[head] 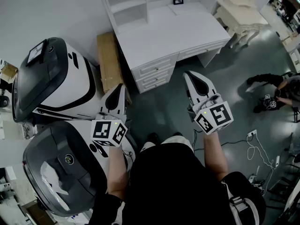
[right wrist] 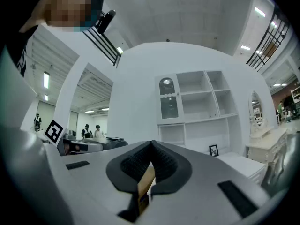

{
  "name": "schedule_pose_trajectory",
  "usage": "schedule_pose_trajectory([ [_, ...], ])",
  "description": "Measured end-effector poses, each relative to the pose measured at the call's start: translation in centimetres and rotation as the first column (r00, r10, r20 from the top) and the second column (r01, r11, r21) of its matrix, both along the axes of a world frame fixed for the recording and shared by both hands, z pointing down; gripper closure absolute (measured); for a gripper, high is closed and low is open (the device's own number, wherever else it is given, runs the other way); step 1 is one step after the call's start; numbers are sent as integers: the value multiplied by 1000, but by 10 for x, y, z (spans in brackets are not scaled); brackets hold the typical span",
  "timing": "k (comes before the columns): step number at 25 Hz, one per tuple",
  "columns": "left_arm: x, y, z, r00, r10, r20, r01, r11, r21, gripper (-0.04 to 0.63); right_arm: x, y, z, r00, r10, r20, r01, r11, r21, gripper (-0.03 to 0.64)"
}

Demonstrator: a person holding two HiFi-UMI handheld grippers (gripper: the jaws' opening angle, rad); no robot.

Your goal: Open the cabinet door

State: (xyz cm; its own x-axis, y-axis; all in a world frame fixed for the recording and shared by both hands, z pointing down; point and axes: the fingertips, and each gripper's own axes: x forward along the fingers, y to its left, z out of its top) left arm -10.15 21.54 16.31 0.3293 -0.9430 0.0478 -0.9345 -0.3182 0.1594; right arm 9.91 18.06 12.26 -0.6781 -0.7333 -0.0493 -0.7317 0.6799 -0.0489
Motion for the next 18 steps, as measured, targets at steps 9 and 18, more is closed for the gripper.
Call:
schedule_pose_trajectory([
  [9,-6,-3,-5,1000,14,18,-14,1000,9,574,-10,0,-2,1000,2,-8,-2,1000,-1,603],
  [18,-5,-4,1,999,36,21,-36,999,0,574,-17,5,0,999,8,-37,-8,1000,3,600],
])
